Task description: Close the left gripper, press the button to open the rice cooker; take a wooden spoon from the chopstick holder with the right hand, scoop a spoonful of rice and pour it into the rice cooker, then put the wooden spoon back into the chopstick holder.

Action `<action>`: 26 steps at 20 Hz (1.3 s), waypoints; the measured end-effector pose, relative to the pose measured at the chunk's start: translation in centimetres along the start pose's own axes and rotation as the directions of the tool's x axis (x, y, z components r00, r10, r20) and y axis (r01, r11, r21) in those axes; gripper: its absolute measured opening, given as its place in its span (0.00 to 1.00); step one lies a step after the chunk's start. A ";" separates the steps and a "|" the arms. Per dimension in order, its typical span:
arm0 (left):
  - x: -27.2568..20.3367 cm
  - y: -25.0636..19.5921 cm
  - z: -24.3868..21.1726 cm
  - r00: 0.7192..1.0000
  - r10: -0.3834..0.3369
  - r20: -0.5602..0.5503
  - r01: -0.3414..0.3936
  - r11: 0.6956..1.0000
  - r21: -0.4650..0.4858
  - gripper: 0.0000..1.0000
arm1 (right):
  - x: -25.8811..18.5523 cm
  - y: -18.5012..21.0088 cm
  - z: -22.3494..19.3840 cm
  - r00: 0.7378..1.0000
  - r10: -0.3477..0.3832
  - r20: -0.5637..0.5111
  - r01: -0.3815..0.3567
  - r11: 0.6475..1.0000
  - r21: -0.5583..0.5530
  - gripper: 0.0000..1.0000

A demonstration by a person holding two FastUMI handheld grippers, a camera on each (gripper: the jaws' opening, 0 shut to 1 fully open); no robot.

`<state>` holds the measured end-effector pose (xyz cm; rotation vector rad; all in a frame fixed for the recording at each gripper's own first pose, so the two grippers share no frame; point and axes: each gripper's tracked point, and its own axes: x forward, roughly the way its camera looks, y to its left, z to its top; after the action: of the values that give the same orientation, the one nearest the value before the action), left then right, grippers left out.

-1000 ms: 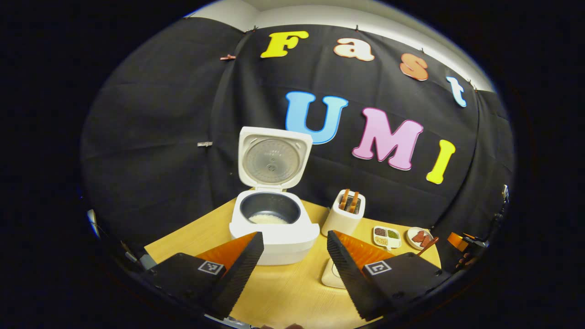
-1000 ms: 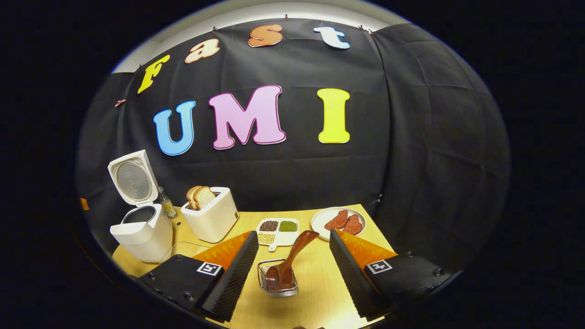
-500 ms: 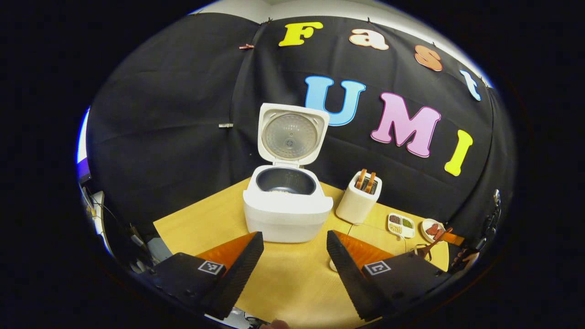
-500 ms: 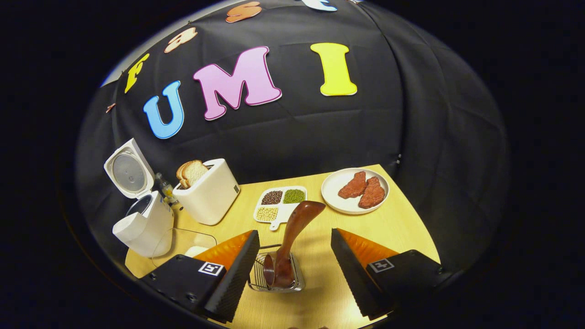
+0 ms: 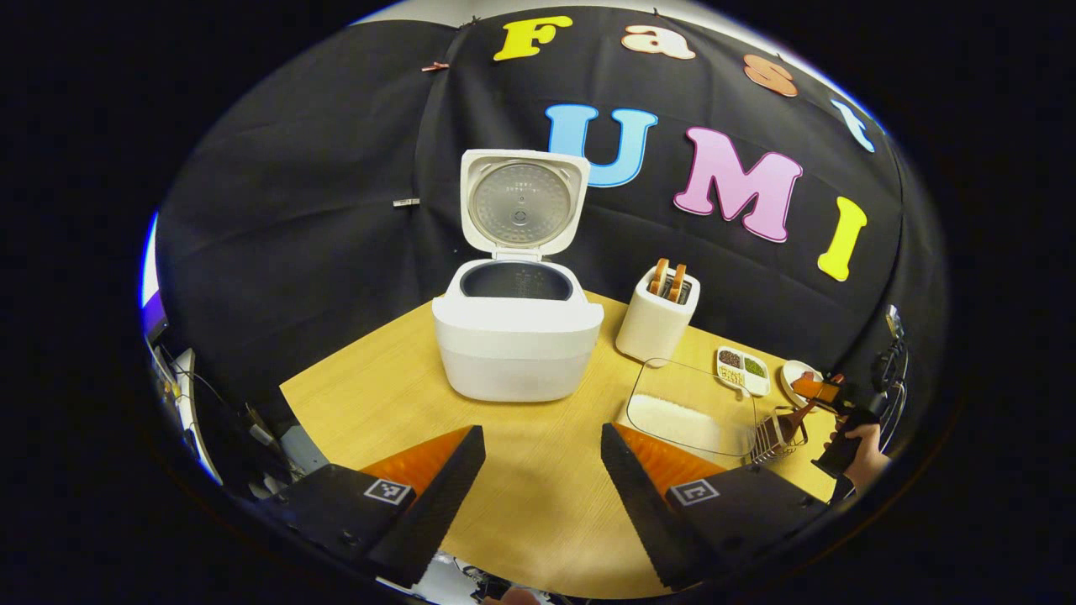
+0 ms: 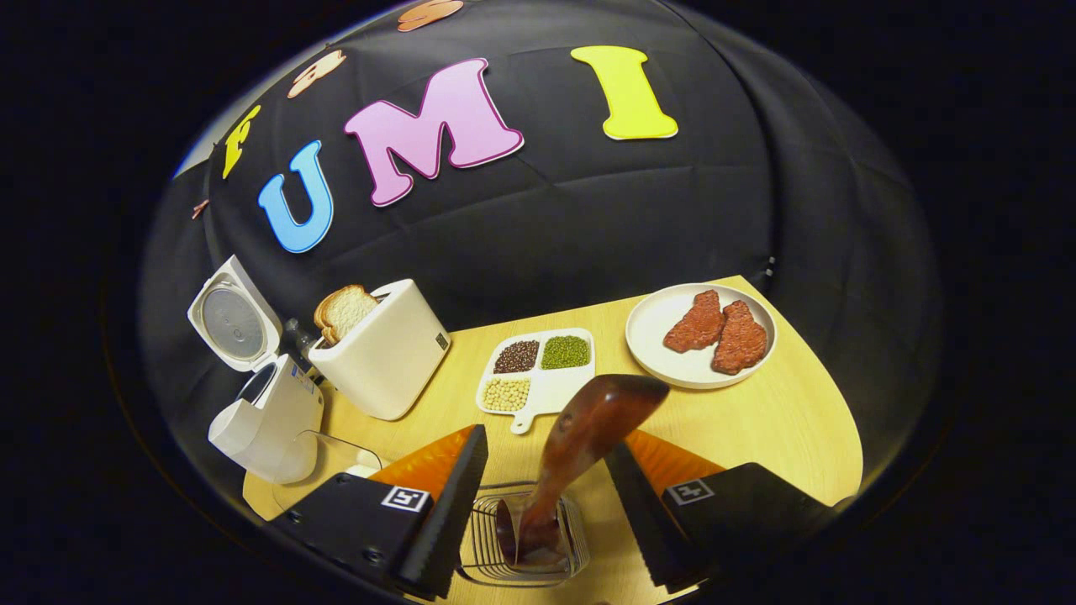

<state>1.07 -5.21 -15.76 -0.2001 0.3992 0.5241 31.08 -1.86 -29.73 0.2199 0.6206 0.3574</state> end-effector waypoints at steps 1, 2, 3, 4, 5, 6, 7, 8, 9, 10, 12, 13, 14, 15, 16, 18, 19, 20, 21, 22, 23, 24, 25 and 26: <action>0.0 0.0 -0.2 1.000 0.000 -0.007 0.000 1.000 0.002 0.96 | 0.3 0.0 0.0 1.000 -0.004 0.002 0.004 1.000 0.008 0.73; 0.1 0.0 -0.7 1.000 -0.001 -0.014 0.001 1.000 0.001 0.96 | 0.6 -0.2 0.3 1.000 -0.018 0.011 0.018 1.000 0.016 0.74; -0.1 0.2 -0.9 1.000 0.005 -0.014 -0.005 1.000 -0.005 0.96 | 0.9 -0.6 0.5 0.999 -0.041 0.020 0.041 0.999 0.021 0.58; -0.1 0.5 -0.9 1.000 0.010 -0.008 -0.010 1.000 -0.016 0.96 | 0.7 -1.0 0.7 0.998 -0.058 0.026 0.058 0.998 0.031 0.43; -0.1 0.5 -1.1 1.000 0.006 -0.010 -0.007 0.999 -0.033 0.96 | 0.9 -0.6 0.9 0.998 -0.056 0.023 0.055 0.997 0.047 0.29; -0.1 0.4 -1.3 1.000 0.001 -0.013 -0.002 0.999 -0.048 0.96 | 0.0 -0.5 0.5 0.998 -0.059 0.013 0.058 0.996 0.063 0.23; 0.0 0.5 -1.4 1.000 0.000 -0.013 -0.001 0.998 -0.057 0.96 | 0.1 -0.4 0.6 0.998 -0.057 0.003 0.057 0.996 0.075 0.28; 0.0 0.6 -1.3 1.000 -0.003 -0.012 0.003 0.998 -0.062 0.96 | -0.4 -0.3 0.8 0.998 -0.061 0.001 0.061 0.995 0.081 0.25; -0.1 0.8 -1.2 1.000 -0.007 -0.007 0.007 0.998 -0.063 0.96 | -0.6 -0.3 1.1 0.997 -0.073 0.013 0.071 0.994 0.077 0.23; -0.1 0.8 -1.1 1.000 -0.014 0.001 0.014 0.998 -0.060 0.96 | -1.1 0.2 1.9 0.997 -0.072 0.041 0.069 0.995 0.070 0.23; -0.2 0.9 -0.9 0.999 -0.030 0.011 0.031 0.998 -0.056 0.96 | -2.0 1.0 3.7 0.993 -0.075 0.090 0.072 0.996 0.044 0.20; -0.3 0.9 -0.6 0.999 -0.040 0.016 0.041 0.998 -0.056 0.96 | -2.6 1.5 4.4 0.991 -0.079 0.107 0.077 0.997 0.027 0.19; -0.3 1.0 -0.2 0.998 -0.053 0.026 0.054 0.997 -0.056 0.96 | -3.3 2.2 5.2 0.989 -0.078 0.125 0.078 0.997 0.009 0.19; -0.2 1.2 0.2 0.997 -0.060 0.038 0.062 0.997 -0.049 0.96 | -4.2 2.6 6.0 0.986 -0.083 0.145 0.085 0.996 -0.008 0.20; -0.2 1.5 0.6 0.996 -0.067 0.052 0.069 0.997 -0.038 0.96 | -4.9 3.1 6.8 0.983 -0.085 0.161 0.089 0.996 -0.019 0.20; -0.2 2.0 1.3 0.993 -0.091 0.077 0.093 0.995 -0.023 0.96 | -6.6 4.6 8.1 0.978 -0.083 0.192 0.091 0.995 -0.032 0.20; -0.1 2.4 1.6 0.991 -0.104 0.082 0.107 0.994 -0.021 0.96 | -7.6 5.7 8.8 0.976 -0.072 0.207 0.080 0.996 -0.032 0.19; 0.1 3.0 1.6 0.989 -0.117 0.086 0.119 0.993 -0.024 0.96 | -8.4 7.0 9.4 0.973 -0.057 0.225 0.065 0.997 -0.031 0.20; 0.3 3.5 1.7 0.988 -0.130 0.087 0.132 0.991 -0.028 0.96 | -9.1 8.4 9.9 0.969 -0.037 0.243 0.047 0.998 -0.034 0.19; 0.4 4.1 1.8 0.986 -0.140 0.086 0.143 0.989 -0.030 0.96 | -9.7 9.7 10.4 0.965 -0.024 0.260 0.037 0.998 -0.044 0.19; 0.5 4.9 1.9 0.985 -0.147 0.086 0.149 0.988 -0.027 0.96 | -10.1 10.8 10.3 0.963 -0.013 0.268 0.029 0.998 -0.056 0.20; 0.7 5.6 2.0 0.984 -0.153 0.089 0.156 0.988 -0.024 0.96 | -10.3 12.2 10.2 0.963 0.001 0.271 0.020 0.997 -0.073 0.20; 0.9 6.4 2.1 0.984 -0.156 0.089 0.159 0.987 -0.021 0.96 | -10.4 13.6 10.0 0.962 0.018 0.271 0.007 0.996 -0.090 0.19; 1.0 7.2 2.0 0.983 -0.161 0.087 0.164 0.986 -0.021 0.96 | -10.4 15.0 9.6 0.963 0.031 0.268 -0.002 0.994 -0.106 0.19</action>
<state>-1.25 1.91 -14.96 -0.2344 0.2899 0.3763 25.15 6.90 -12.07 0.1696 0.3302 0.3676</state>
